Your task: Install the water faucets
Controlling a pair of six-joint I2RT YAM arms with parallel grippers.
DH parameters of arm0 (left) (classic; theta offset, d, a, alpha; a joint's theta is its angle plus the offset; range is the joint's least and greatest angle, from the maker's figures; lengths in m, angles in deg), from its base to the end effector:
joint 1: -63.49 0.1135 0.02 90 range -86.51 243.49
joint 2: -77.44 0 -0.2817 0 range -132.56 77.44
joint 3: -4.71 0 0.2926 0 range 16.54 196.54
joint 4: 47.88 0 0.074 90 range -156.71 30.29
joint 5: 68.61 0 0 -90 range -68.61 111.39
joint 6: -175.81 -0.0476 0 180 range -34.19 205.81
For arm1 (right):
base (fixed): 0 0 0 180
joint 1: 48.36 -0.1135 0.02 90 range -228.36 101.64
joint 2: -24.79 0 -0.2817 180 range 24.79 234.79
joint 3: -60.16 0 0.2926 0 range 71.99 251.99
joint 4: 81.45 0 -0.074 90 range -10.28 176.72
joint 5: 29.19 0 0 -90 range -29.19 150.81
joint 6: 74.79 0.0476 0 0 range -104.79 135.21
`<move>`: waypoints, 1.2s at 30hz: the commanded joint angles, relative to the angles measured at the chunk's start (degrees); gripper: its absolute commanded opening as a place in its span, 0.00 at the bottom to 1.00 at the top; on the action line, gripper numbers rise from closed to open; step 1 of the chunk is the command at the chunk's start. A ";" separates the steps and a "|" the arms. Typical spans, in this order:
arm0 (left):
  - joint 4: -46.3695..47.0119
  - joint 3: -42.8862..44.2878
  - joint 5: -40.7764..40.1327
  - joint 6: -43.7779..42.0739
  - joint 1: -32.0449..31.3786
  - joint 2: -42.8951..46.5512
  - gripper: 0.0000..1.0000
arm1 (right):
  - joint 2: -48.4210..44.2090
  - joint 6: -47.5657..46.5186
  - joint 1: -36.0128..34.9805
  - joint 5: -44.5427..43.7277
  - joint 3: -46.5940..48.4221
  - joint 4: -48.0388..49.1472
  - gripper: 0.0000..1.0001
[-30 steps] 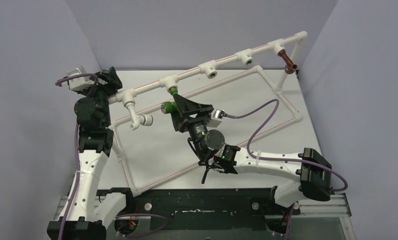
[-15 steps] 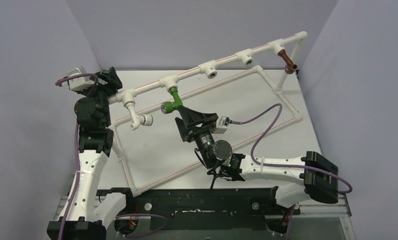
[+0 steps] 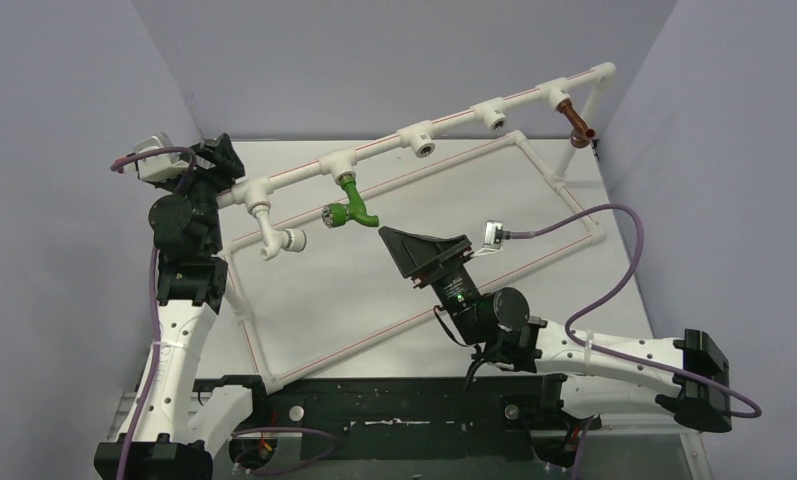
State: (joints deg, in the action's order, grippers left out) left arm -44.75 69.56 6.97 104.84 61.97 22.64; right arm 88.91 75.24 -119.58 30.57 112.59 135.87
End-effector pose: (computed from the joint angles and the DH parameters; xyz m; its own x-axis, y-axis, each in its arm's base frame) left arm 0.2629 0.0049 0.4221 0.2861 -0.3235 -0.9019 -0.1305 0.9194 -0.3712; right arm 0.1152 0.2644 0.3575 -0.5124 0.8179 -0.2617 -0.4562 -0.0011 0.8899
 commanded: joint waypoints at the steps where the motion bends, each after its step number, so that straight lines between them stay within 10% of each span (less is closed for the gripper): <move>1: -19.68 -5.67 -0.88 -1.89 0.53 -3.23 0.66 | -5.99 -15.90 0.81 4.22 3.25 -9.24 0.96; 23: -19.62 -5.56 -0.44 -1.45 1.07 -2.55 0.66 | -10.02 -92.24 -0.21 32.00 20.97 -42.94 0.99; 36: -19.71 -5.48 0.52 -1.36 1.14 -3.98 0.66 | -1.85 -129.58 -6.34 15.99 20.28 -36.54 0.98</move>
State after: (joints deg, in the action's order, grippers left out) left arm -45.06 69.62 7.06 104.88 62.17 22.68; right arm 84.73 -41.35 -125.41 54.11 132.00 93.42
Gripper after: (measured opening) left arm 0.661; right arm 0.990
